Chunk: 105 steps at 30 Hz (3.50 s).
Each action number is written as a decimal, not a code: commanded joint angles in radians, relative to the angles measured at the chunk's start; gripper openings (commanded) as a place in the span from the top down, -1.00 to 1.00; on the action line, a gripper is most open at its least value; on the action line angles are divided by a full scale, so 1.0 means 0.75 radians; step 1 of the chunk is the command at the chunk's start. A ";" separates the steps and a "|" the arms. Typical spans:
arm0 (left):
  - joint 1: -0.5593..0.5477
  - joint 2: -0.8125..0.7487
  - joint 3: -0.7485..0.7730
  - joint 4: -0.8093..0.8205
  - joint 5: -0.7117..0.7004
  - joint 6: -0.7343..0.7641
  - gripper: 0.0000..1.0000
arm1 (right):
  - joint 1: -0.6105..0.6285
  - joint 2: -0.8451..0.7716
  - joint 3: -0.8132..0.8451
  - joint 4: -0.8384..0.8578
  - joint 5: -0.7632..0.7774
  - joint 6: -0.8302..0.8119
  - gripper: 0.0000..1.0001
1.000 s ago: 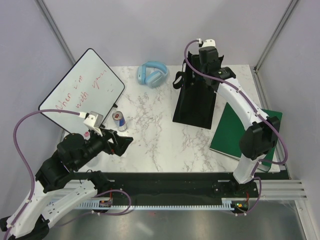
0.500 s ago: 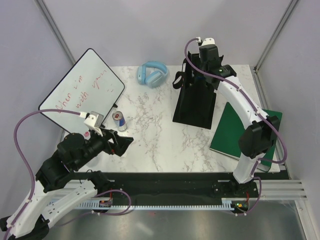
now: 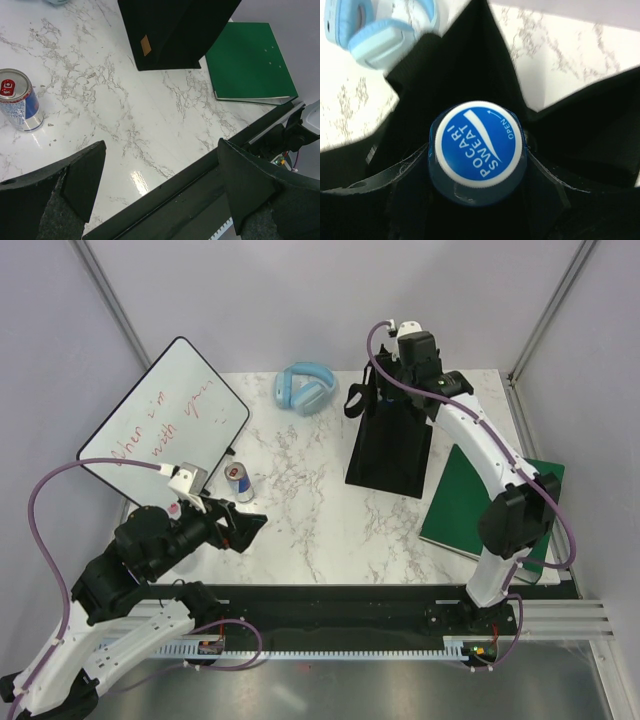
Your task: Place the beverage into the canvas bag
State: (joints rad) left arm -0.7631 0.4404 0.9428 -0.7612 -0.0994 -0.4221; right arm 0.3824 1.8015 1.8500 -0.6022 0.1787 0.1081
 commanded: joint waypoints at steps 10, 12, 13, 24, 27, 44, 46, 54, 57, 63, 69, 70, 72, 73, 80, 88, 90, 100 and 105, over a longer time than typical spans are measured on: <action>0.003 -0.031 0.019 0.029 0.014 -0.045 -1.00 | 0.010 -0.154 -0.262 0.169 -0.191 -0.054 1.00; 0.003 -0.037 0.017 0.029 0.008 -0.045 -1.00 | 0.010 -0.146 -0.309 0.189 -0.187 -0.079 0.99; 0.003 -0.037 0.015 0.029 0.006 -0.045 -1.00 | 0.010 -0.148 -0.325 0.203 -0.179 -0.081 0.99; 0.003 -0.023 0.011 0.035 -0.013 -0.034 -1.00 | 0.048 -0.277 -0.233 0.226 -0.138 -0.054 0.99; 0.003 0.018 0.005 0.064 -0.035 -0.012 -1.00 | 0.093 -0.338 -0.270 0.220 -0.101 -0.060 1.00; 0.007 0.799 0.271 0.612 0.000 -0.030 -0.91 | 0.108 -0.265 -0.378 0.173 -0.058 -0.075 1.00; 0.007 0.922 0.336 0.661 0.002 -0.026 -0.91 | 0.110 -0.263 -0.407 0.181 -0.062 -0.077 1.00; 0.028 1.229 0.475 0.743 0.000 -0.010 -0.87 | 0.106 -0.293 -0.458 0.234 0.001 -0.105 1.00; 0.028 1.317 0.510 0.725 -0.035 0.035 -0.82 | 0.108 -0.301 -0.450 0.240 0.007 -0.113 0.99; 0.036 1.411 0.547 0.720 -0.060 0.096 -0.72 | 0.108 -0.316 -0.450 0.265 -0.013 -0.124 1.00; 0.038 1.477 0.680 0.686 0.126 0.095 0.95 | 0.108 -0.304 -0.556 0.418 -0.054 -0.109 0.99; 0.038 1.472 0.696 0.690 0.126 0.086 0.95 | 0.106 -0.291 -0.552 0.414 -0.048 -0.107 1.00; 0.038 1.462 0.747 0.688 0.171 0.078 0.95 | 0.104 -0.263 -0.550 0.400 -0.018 -0.091 1.00; 0.038 1.454 0.764 0.688 0.171 0.078 0.95 | 0.100 -0.257 -0.546 0.374 -0.023 -0.079 1.00; 0.038 1.466 0.782 0.671 0.192 0.092 0.95 | 0.094 -0.265 -0.636 0.316 -0.058 -0.005 0.98; 0.038 1.440 0.725 0.675 0.178 0.090 0.95 | 0.087 -0.248 -0.706 0.290 -0.038 0.023 0.49; 0.038 1.434 0.708 0.675 0.165 0.094 0.95 | 0.087 -0.248 -0.700 0.287 -0.024 0.024 0.30; 0.038 1.423 0.682 0.675 0.165 0.105 0.95 | 0.087 -0.308 -0.530 0.228 -0.054 0.046 -0.18; 0.038 1.421 0.672 0.678 0.153 0.111 0.95 | 0.087 -0.338 -0.426 0.196 -0.052 0.044 -0.37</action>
State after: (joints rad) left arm -0.7361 1.5513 1.4494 -0.3336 0.0113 -0.3710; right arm 0.4465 1.6104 1.4307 -0.4252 0.1555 0.1143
